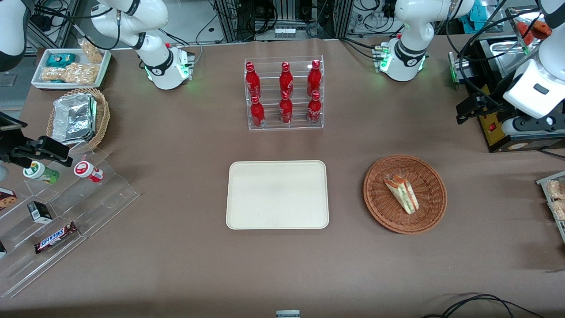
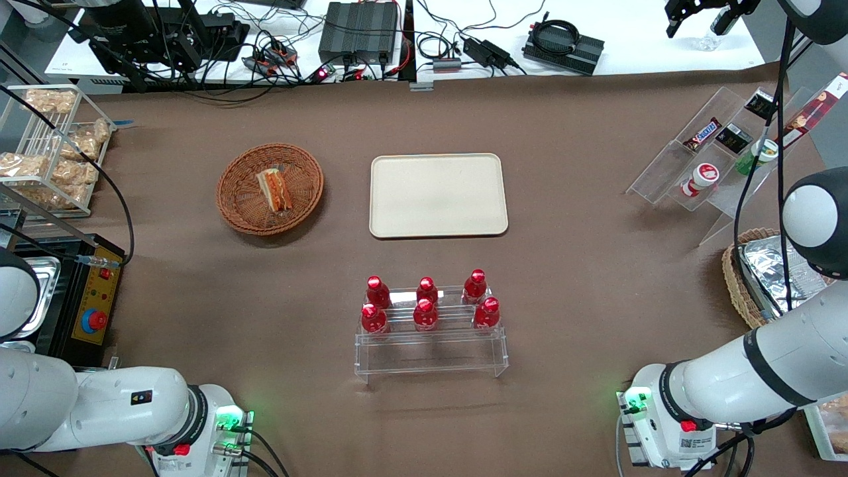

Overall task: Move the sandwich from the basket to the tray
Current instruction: 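Move the left gripper down over the sandwich in the wicker basket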

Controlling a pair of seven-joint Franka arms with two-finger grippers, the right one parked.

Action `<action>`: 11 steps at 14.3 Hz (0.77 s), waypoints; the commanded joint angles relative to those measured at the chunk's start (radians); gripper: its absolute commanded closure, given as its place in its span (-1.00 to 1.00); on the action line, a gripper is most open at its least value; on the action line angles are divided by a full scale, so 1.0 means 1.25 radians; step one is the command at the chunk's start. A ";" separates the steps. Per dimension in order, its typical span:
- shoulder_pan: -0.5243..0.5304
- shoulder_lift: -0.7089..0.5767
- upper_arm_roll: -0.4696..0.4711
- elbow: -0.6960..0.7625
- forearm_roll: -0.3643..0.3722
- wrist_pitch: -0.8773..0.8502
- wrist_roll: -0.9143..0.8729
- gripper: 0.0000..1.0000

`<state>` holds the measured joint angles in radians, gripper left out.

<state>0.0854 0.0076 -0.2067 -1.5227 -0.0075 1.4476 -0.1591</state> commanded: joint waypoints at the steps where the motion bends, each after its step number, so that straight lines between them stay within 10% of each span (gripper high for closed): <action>1: -0.001 -0.015 -0.002 -0.008 -0.003 -0.007 0.012 -1.00; 6: 0.000 -0.007 0.003 -0.106 0.000 0.038 -0.002 -1.00; 11: -0.001 0.031 0.003 -0.336 -0.011 0.379 -0.158 -1.00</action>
<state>0.0855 0.0344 -0.2028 -1.8467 -0.0079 1.7832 -0.2596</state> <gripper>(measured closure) 0.000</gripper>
